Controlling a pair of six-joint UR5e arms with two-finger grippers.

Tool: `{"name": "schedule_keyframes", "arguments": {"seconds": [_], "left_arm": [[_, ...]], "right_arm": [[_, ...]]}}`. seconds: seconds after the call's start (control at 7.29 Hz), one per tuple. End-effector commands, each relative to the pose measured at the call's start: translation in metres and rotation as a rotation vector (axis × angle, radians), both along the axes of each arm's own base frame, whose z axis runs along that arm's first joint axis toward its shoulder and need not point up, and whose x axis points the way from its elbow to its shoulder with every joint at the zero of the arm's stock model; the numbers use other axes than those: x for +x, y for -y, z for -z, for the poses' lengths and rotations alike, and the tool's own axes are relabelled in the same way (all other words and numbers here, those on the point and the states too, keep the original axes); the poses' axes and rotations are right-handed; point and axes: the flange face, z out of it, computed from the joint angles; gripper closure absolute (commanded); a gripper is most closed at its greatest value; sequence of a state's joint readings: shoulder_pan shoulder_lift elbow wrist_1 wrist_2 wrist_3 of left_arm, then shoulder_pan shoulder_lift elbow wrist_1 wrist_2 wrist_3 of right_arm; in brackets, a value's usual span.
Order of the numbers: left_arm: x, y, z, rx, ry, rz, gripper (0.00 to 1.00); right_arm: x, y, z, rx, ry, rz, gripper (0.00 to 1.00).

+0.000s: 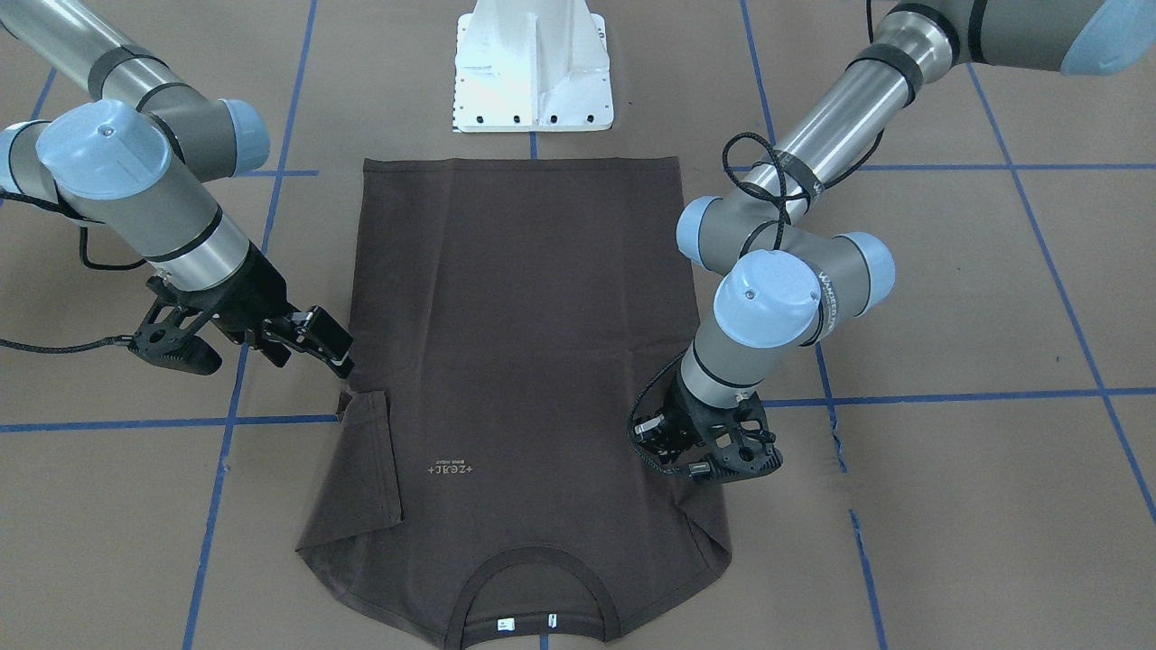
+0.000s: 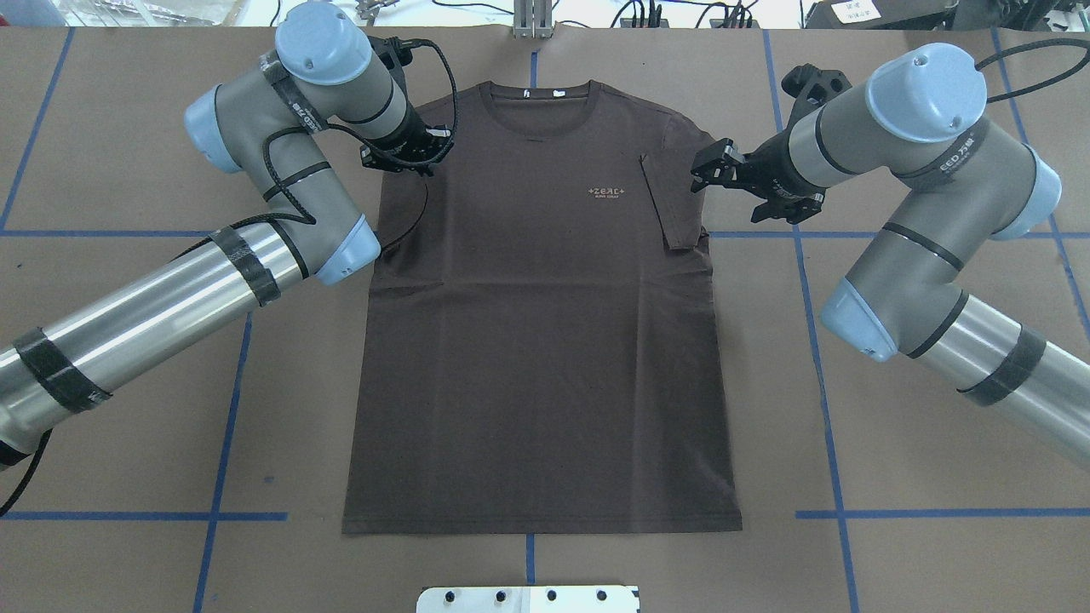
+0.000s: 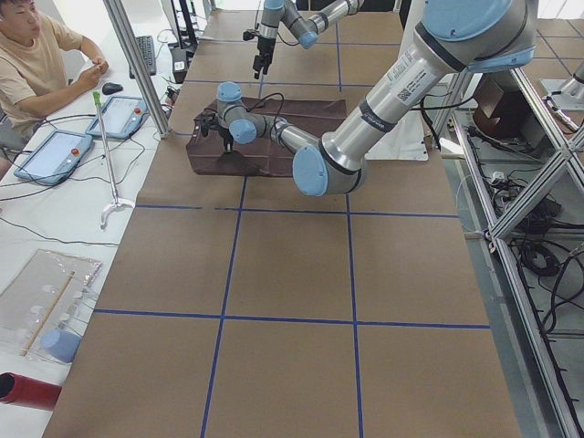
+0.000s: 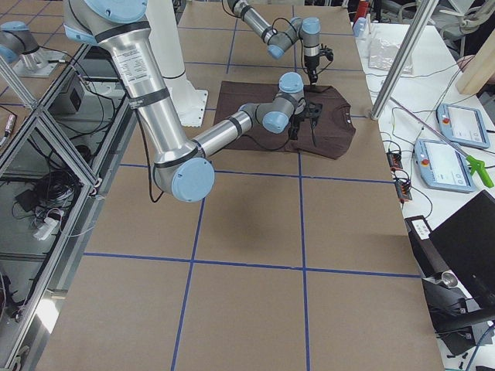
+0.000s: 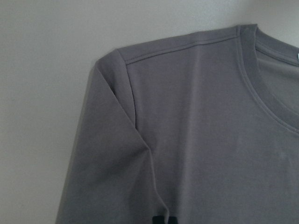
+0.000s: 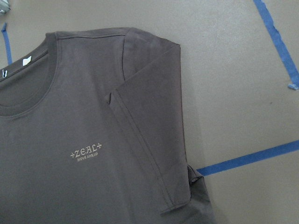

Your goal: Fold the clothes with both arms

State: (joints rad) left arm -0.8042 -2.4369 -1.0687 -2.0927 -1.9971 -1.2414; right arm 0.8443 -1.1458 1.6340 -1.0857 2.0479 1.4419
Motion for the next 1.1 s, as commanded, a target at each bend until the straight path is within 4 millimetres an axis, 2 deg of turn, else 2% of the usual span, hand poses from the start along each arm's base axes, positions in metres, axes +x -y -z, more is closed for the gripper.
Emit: {"name": "schedule_keyframes", "arguments": {"seconds": [0.0, 0.14, 0.27, 0.41, 0.55, 0.69, 0.82, 0.96], "left_arm": [[-0.002, 0.0, 0.006, 0.01, -0.006, 0.009, 0.36], [-0.005, -0.004, 0.007, 0.017, -0.013, 0.007, 0.33], [-0.016, -0.013, 0.005, 0.019, -0.027, 0.017, 0.32], [-0.044, -0.043, -0.004, 0.039, -0.064, 0.021, 0.32], [-0.075, -0.077, -0.002, 0.08, -0.108, 0.015, 0.33], [-0.09, -0.099, 0.004, 0.069, -0.136, 0.018, 0.33], [-0.091, -0.106, -0.002, 0.034, -0.151, 0.004, 0.33], [-0.092, -0.107, 0.002, 0.039, -0.158, 0.011, 0.32]], "right_arm": [[-0.003, -0.003, 0.003, 0.005, 0.005, 0.007, 0.0], [-0.009, -0.012, 0.011, -0.013, 0.025, 0.0, 0.0], [-0.027, -0.037, 0.029, -0.102, 0.072, -0.041, 0.0], [-0.041, -0.082, 0.02, -0.128, 0.072, -0.025, 0.0], [-0.054, -0.146, 0.007, -0.098, 0.037, -0.009, 0.01], [-0.067, -0.218, 0.003, -0.098, -0.038, -0.02, 0.02], [-0.085, -0.263, 0.009, -0.152, -0.095, -0.03, 0.04], [-0.092, -0.299, -0.003, -0.167, -0.123, -0.034, 0.04]]}}
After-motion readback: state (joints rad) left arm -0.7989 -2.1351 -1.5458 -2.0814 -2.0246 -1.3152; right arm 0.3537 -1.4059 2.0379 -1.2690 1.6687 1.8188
